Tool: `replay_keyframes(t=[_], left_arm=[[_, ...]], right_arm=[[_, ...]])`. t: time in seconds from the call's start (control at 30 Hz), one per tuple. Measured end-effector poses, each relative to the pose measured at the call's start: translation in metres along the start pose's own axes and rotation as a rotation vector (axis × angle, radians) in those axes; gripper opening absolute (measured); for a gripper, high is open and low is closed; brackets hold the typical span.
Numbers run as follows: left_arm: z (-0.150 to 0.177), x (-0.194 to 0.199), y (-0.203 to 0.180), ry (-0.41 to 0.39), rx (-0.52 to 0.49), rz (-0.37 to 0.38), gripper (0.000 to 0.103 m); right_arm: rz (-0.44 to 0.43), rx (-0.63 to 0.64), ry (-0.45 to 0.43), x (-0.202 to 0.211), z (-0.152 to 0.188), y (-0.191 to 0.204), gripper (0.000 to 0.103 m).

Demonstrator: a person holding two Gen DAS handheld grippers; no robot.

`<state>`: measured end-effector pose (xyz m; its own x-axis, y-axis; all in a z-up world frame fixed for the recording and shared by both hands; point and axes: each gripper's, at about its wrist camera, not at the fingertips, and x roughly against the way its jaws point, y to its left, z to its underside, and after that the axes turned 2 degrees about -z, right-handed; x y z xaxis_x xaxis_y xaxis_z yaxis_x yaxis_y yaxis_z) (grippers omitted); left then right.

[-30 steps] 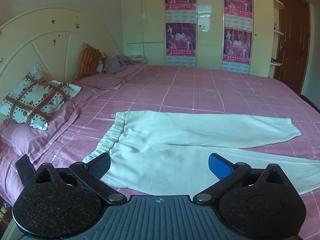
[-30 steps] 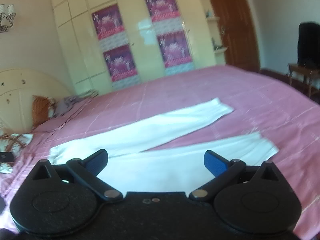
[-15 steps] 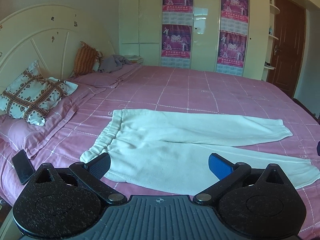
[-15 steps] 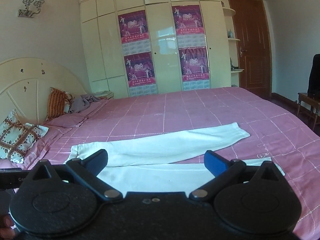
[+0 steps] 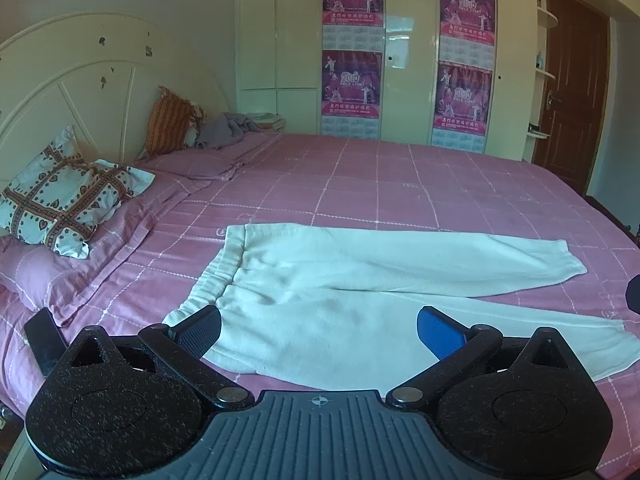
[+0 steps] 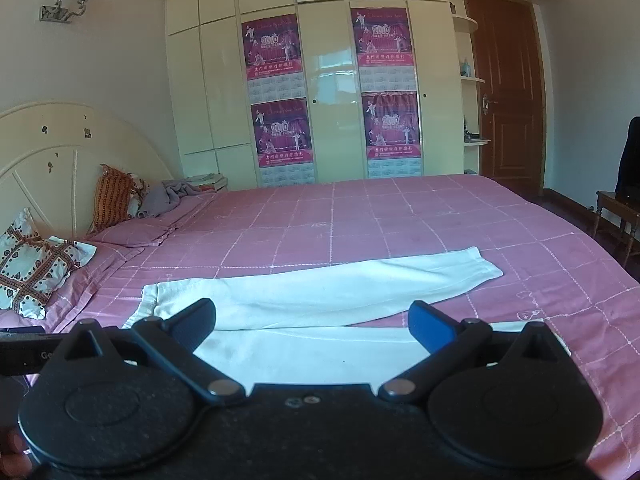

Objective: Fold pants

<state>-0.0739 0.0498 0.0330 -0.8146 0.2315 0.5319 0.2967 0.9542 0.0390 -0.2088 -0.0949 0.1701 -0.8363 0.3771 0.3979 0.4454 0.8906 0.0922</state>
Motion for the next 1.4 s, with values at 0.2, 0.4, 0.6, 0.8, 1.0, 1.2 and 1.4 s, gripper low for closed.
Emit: replay_keyframes(t=[0.2, 0.4, 0.6, 0.8, 1.0, 1.2, 1.4], left_arm=[[-0.006, -0.009, 0.001, 0.008, 0.013, -0.017, 0.103], [-0.008, -0.016, 0.0, 0.012, -0.004, -0.024, 0.103], [-0.009, -0.018, -0.003, 0.013, -0.014, -0.03, 0.103], [-0.008, -0.021, -0.008, 0.027, -0.028, -0.025, 0.103], [-0.009, -0.021, -0.011, 0.024, -0.046, -0.018, 0.103], [-0.007, -0.017, -0.018, 0.021, -0.066, -0.008, 0.103], [-0.005, -0.012, -0.023, 0.018, -0.086, 0.001, 0.103]], right_arm=[[-0.006, 0.02, 0.023, -0.009, -0.002, 0.006, 0.103], [-0.001, 0.035, 0.034, -0.016, -0.005, 0.011, 0.103], [-0.006, 0.02, 0.034, -0.017, -0.005, 0.011, 0.103], [-0.006, 0.011, 0.045, -0.021, -0.006, 0.008, 0.103], [-0.001, -0.012, 0.046, -0.022, -0.006, 0.003, 0.103], [0.014, -0.033, 0.046, -0.02, -0.002, -0.001, 0.103], [0.022, -0.049, 0.047, -0.019, 0.0, -0.002, 0.103]])
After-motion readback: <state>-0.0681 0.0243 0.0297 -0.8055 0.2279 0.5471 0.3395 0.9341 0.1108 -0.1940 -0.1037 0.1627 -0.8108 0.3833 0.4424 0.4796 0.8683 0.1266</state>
